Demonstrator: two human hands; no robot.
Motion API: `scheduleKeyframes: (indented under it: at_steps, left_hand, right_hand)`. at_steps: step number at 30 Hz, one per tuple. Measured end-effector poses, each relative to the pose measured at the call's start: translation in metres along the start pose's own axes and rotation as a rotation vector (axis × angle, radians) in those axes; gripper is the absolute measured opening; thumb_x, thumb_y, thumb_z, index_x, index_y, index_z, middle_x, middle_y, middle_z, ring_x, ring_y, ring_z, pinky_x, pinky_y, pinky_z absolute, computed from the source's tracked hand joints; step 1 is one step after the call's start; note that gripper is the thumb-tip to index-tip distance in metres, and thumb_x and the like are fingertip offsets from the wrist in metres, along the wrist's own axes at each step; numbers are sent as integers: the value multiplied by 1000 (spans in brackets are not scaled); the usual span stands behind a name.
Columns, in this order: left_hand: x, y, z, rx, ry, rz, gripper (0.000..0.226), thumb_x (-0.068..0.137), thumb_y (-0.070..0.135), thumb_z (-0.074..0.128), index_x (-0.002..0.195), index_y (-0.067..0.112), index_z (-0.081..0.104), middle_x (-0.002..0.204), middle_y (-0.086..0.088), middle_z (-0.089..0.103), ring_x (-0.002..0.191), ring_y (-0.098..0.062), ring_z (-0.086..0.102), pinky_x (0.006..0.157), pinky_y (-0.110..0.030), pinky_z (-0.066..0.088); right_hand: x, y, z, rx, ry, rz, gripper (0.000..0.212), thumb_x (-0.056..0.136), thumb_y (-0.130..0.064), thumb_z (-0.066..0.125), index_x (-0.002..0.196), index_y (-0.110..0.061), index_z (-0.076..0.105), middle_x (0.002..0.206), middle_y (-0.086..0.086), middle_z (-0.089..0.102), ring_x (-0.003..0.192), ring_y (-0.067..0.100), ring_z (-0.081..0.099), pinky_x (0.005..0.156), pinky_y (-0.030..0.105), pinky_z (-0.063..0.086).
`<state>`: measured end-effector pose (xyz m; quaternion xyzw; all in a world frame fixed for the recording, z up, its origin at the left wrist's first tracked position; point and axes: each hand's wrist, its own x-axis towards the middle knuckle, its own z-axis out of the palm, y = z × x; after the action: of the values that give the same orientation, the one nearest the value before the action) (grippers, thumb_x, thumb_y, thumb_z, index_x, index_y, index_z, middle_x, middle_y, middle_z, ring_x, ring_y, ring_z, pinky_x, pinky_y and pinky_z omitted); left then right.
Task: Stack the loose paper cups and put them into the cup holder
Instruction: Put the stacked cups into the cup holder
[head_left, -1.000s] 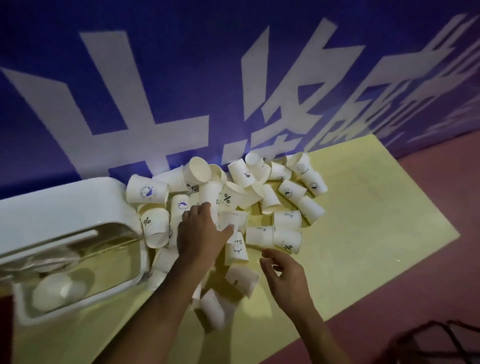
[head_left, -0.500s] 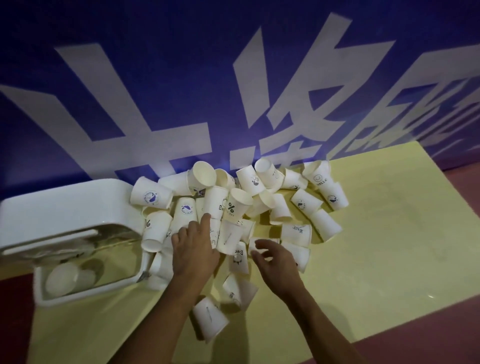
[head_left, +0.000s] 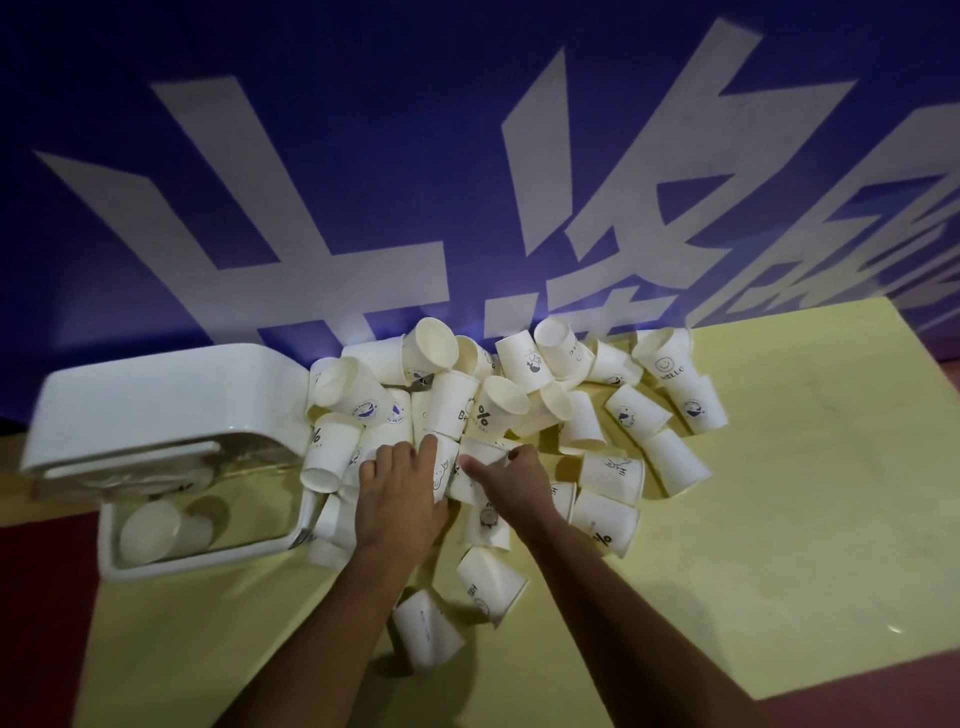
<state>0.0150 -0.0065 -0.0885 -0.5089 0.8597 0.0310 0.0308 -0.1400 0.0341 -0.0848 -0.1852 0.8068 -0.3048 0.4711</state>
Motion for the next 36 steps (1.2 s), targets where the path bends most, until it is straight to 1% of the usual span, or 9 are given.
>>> scheduleKeyframes:
  at_steps: [5,13,16,20,22,25,28,32,36]
  left_hand:
    - [-2,2,-4,-84,22,0,86,57,39,91,127,19,45,98,-9,63,89,-29,56,80,-44,46]
    - [-2,0,-13,-376,-62,-40,102,69,29,85,152,28,26,132,-3,48,121,-26,48,100,-44,40]
    - [-3,-1,-22,-467,-107,-61,103,70,33,83,155,29,25,139,-1,41,129,-25,41,107,-44,34]
    - [-9,-11,-42,-680,-95,-136,94,70,34,84,148,31,31,135,0,52,128,-26,45,112,-47,32]
    - [-17,-24,-53,-816,-72,-185,93,69,39,87,145,37,33,132,2,56,121,-25,53,106,-49,45]
    - [-36,-53,-70,-1087,-28,-307,91,72,34,92,138,49,32,129,7,58,107,-18,64,78,-40,61]
    - [-59,-93,-85,-1427,34,-442,90,72,14,93,138,47,40,131,8,56,105,-17,67,71,-32,62]
    - [-87,-145,-90,-1633,149,-575,68,77,-2,84,130,28,55,119,-2,68,89,-4,72,67,-19,57]
    - [-118,-202,-80,-1659,135,-646,64,65,19,96,116,23,57,111,-2,68,92,-11,69,67,-18,54]
  right_hand:
    - [7,2,8,32,43,24,76,74,-50,86,127,-11,49,116,1,65,101,19,63,79,34,52]
    - [-5,18,-4,254,4,-49,77,59,-61,87,121,-21,60,111,-5,75,96,13,74,85,42,63]
    - [-20,14,-10,301,-11,-76,62,74,-44,88,121,-21,56,112,-4,73,98,12,72,78,30,61]
    - [-41,6,-12,326,-27,-154,58,79,-38,87,126,-24,55,114,-7,72,100,8,72,67,17,57]
    - [-51,0,-9,327,-32,-185,62,79,-39,87,130,-25,55,117,-7,72,99,6,72,70,21,59]
    - [-74,-12,-2,348,-36,-214,62,80,-37,86,131,-26,54,117,-6,73,98,7,73,70,22,59]
    - [-105,-28,17,380,-59,-231,54,83,-33,84,128,-26,54,109,-4,76,91,7,75,64,18,56]
    - [-143,-42,64,395,-143,-278,52,84,-27,81,129,-22,57,104,0,78,84,4,74,63,17,53]
    - [-174,-48,126,351,-241,-312,55,81,-39,80,129,-26,57,107,4,76,78,3,69,60,18,51]
